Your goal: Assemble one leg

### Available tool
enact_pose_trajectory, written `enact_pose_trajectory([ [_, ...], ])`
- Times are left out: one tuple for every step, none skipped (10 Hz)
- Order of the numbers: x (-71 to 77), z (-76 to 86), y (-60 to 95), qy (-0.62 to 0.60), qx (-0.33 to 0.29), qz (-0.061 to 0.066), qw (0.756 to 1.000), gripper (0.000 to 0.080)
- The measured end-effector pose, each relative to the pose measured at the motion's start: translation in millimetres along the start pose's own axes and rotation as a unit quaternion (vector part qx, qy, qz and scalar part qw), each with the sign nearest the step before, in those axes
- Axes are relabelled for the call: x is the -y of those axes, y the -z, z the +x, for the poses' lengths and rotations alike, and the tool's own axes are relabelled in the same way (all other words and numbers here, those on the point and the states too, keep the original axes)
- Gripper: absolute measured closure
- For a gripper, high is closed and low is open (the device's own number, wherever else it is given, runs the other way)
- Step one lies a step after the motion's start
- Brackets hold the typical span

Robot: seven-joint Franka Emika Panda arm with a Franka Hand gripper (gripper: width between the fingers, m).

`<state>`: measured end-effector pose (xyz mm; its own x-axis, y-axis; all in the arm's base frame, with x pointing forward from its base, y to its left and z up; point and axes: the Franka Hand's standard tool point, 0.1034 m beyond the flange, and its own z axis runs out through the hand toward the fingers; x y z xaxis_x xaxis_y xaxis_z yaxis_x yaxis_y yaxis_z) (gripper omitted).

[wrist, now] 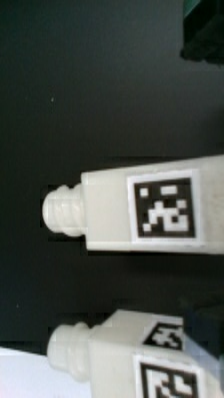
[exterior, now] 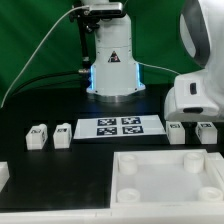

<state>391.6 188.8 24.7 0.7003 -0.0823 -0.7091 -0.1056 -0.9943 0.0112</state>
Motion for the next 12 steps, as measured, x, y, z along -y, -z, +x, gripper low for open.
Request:
enact_pose_trajectory([
  [-0.3,0.8,-6.3,0.0,-0.001,-0.001,1.0,0.0151],
  [-0.3,1.1,-11.9,-0.001,0.002,-0.002,1.0,0.0151],
  [0.5,2.0,-17.2,-0.003,0.006,-0.003,1.0,0.0151],
  [3.4,2.3,-20.1,-0.007,0.009,-0.005,1.0,0.0151],
  [4.3,3.2,-20.3,-0.006,0.011,-0.006,1.0,0.0277],
  [3.5,3.4,-20.2,-0.006,0.011,-0.006,1.0,0.0277],
  [3.4,3.3,-20.5,-0.006,0.011,-0.006,1.0,0.0415],
  [3.4,3.4,-20.3,-0.006,0.011,-0.006,1.0,0.0512],
  [3.4,3.3,-20.4,-0.006,0.011,-0.006,1.0,0.0512],
  [3.4,3.3,-20.4,-0.006,0.011,-0.006,1.0,0.0511],
  [3.4,3.3,-20.4,-0.006,0.011,-0.006,1.0,0.0511],
  [3.4,3.3,-20.5,-0.006,0.011,-0.006,1.0,0.0511],
])
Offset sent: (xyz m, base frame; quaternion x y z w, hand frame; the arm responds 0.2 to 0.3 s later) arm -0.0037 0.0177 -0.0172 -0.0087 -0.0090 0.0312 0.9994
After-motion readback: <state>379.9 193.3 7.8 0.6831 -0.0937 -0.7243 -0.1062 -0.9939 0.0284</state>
